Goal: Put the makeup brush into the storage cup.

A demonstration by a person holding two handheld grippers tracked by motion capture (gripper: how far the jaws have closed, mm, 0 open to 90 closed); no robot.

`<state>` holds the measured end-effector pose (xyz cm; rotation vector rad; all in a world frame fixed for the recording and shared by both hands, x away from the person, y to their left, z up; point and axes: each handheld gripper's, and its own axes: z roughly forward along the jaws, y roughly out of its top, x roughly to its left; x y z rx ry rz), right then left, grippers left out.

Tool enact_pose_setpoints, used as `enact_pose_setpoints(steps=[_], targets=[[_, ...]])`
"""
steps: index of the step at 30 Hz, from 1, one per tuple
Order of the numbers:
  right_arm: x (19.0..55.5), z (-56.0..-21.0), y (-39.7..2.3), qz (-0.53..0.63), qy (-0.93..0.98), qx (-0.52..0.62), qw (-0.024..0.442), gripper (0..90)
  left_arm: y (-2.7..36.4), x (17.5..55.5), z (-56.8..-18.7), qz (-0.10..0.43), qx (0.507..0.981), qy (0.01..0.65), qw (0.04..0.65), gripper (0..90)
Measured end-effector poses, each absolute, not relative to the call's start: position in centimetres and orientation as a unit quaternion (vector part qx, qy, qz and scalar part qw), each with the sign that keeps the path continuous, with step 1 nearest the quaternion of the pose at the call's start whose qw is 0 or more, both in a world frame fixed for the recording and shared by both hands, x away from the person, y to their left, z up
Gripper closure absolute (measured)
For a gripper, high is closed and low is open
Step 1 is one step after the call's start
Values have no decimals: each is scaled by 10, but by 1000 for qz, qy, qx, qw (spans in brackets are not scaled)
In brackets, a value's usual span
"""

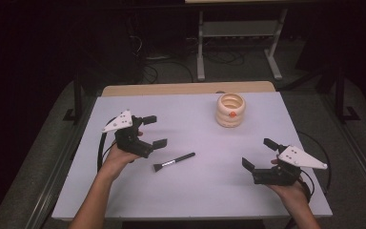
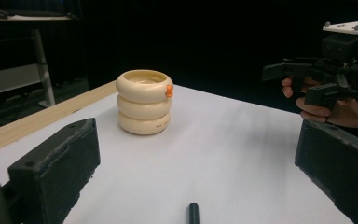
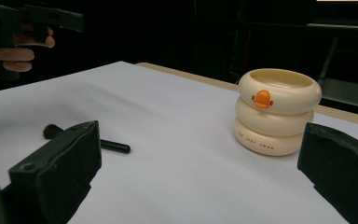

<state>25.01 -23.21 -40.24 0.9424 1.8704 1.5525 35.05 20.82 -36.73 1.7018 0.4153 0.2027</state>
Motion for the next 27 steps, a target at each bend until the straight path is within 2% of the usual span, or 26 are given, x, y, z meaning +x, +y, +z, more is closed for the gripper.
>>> enact_pose_setpoints(steps=[27], targets=[[250,-404,-230,573,694,348,263,0,177,374,-373,64,753,161,635,0]])
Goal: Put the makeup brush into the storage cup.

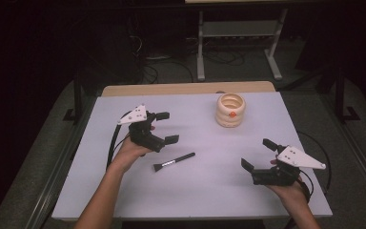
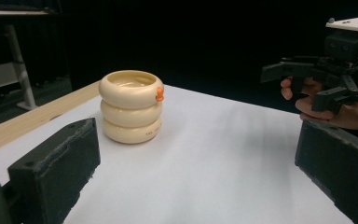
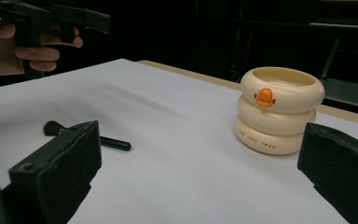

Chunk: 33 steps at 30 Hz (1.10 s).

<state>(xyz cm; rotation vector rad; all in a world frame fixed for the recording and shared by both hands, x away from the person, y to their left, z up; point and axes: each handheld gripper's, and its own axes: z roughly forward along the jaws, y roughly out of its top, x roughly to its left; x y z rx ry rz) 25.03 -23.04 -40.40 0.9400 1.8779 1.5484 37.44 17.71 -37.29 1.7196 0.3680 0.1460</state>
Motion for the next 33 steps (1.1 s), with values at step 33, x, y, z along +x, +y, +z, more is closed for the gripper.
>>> enact_pose_setpoints(steps=[33], targets=[[249,-404,-231,571,696,347,263,0,162,383,-385,28,834,187,518,65]])
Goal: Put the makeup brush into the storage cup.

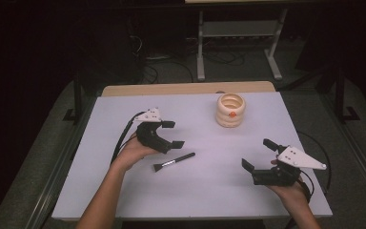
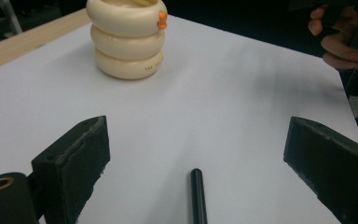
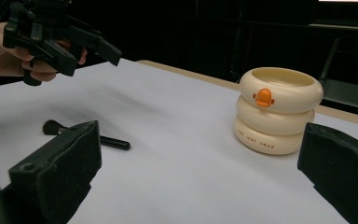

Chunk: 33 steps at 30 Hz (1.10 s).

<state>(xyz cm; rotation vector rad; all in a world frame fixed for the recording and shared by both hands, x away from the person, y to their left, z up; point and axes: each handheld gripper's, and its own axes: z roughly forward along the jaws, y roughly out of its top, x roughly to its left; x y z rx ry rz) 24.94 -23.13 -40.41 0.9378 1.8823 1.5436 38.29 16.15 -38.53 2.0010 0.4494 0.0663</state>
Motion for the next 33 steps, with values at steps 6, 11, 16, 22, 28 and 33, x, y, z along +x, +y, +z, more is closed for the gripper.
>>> enact_pose_setpoints(steps=[6,11,16,22,28,33], targets=[[250,-404,-230,571,697,343,265,0,161,382,-386,21,842,187,505,66],[249,-405,-230,570,697,347,261,0,159,381,-386,15,855,182,485,68],[250,-405,-231,570,697,346,264,0,158,380,-388,10,861,186,473,69],[249,-405,-230,570,698,346,262,0,158,380,-388,13,876,187,445,69],[249,-405,-230,568,699,347,262,0,158,379,-388,18,889,180,421,123],[249,-406,-230,568,699,347,261,0,157,378,-388,17,894,177,411,138]])
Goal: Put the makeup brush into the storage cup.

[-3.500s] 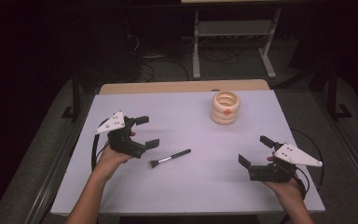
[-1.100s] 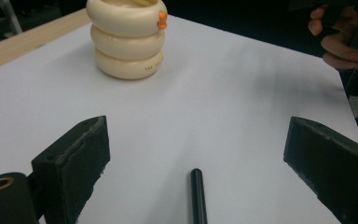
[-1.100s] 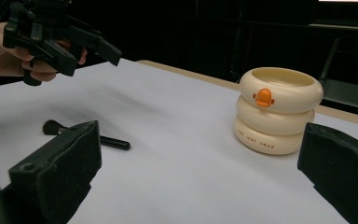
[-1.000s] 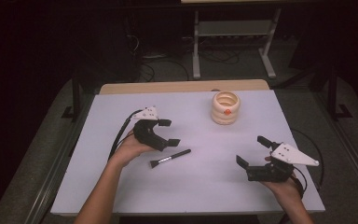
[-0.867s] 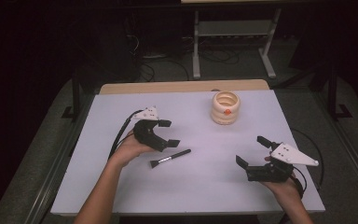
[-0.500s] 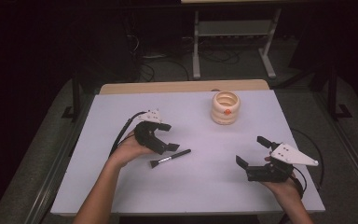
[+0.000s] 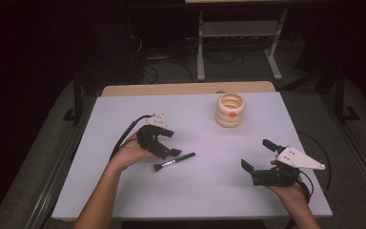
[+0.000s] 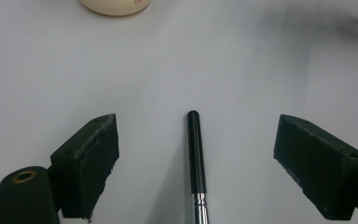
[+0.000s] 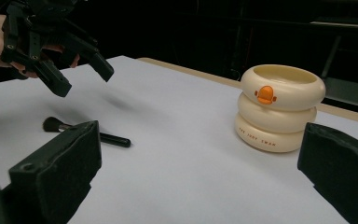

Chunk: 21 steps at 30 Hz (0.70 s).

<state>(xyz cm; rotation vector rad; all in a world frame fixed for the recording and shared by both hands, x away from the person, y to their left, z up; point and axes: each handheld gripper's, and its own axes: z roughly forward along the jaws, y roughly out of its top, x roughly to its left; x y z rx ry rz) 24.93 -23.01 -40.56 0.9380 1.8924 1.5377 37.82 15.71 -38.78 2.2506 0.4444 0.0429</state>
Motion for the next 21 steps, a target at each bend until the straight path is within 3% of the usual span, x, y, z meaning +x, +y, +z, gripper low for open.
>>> enact_pose_setpoints(steps=[21], targets=[[250,-407,-230,562,703,346,265,0,153,376,-392,0,921,176,347,196]])
